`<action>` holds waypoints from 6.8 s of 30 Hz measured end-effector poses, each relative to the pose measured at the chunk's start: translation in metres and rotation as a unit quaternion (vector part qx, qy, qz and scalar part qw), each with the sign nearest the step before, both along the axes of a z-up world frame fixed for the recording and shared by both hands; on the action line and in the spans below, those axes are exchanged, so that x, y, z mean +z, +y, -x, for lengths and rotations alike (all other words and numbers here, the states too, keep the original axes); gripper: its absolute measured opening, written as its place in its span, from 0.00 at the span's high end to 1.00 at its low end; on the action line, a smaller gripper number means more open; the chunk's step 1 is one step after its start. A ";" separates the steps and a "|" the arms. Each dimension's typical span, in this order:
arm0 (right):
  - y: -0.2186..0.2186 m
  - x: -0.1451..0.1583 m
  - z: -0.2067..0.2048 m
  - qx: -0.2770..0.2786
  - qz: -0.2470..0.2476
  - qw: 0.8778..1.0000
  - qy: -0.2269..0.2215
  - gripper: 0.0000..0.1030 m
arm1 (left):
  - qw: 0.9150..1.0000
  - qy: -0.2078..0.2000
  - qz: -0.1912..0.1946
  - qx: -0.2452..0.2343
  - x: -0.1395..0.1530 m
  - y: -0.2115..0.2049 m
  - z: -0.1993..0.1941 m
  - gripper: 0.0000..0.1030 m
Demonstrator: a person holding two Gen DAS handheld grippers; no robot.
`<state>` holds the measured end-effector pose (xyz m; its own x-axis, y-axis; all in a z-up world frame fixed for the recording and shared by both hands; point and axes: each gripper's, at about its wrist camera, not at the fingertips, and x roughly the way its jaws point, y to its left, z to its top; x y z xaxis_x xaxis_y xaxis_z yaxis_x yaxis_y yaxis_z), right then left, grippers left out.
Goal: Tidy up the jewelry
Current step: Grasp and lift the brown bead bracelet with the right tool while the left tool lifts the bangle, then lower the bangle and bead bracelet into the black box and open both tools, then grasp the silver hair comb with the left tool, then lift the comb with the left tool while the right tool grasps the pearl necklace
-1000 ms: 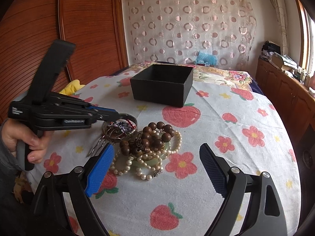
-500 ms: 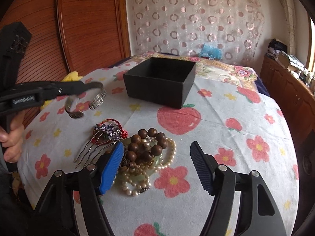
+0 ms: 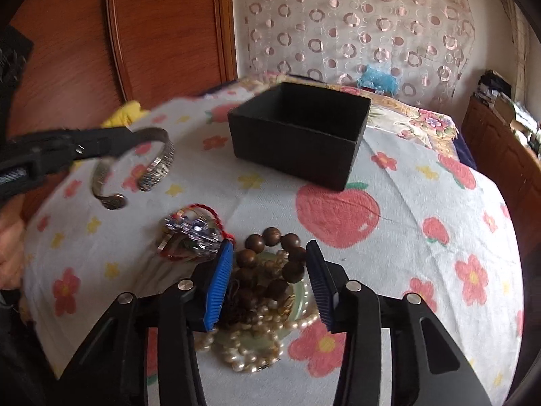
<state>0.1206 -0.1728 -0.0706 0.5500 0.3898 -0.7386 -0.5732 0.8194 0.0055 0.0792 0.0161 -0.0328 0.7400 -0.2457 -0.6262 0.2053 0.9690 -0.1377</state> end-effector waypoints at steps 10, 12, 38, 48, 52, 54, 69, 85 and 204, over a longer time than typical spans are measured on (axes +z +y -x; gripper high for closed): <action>0.000 -0.002 -0.012 0.009 -0.008 1.000 0.028 0.73 | 1.000 0.002 0.000 -0.002 -0.004 0.000 0.002 0.95; -0.003 0.006 -0.011 0.009 -0.013 1.000 0.015 0.74 | 1.000 0.001 0.000 -0.002 -0.004 0.001 0.002 0.95; -0.021 0.044 -0.054 0.014 -0.022 1.000 -0.010 0.97 | 1.000 -0.004 -0.005 0.016 0.002 0.012 -0.022 0.95; -0.020 -0.008 -0.084 -0.009 0.006 0.999 0.042 0.67 | 1.000 0.002 -0.008 0.014 -0.003 0.009 -0.023 0.95; -0.017 -0.007 -0.080 0.005 0.016 0.999 0.044 0.86 | 1.000 0.001 -0.009 0.014 -0.002 0.009 -0.027 0.95; -0.017 0.003 -0.073 0.012 0.013 0.999 0.032 0.86 | 1.000 0.000 -0.010 0.016 0.001 0.007 -0.033 0.95; -0.034 0.109 -0.080 0.007 -0.057 0.996 -0.066 0.86 | 0.999 -0.011 -0.031 0.022 0.022 -0.008 -0.085 0.95; -0.029 0.133 -0.127 -0.020 -0.080 0.995 -0.061 0.86 | 0.999 0.003 -0.039 0.027 0.015 -0.023 -0.139 0.94; -0.056 -0.006 0.061 -0.017 -0.038 0.999 -0.014 0.60 | 0.999 0.002 -0.038 0.010 -0.024 -0.033 0.048 0.99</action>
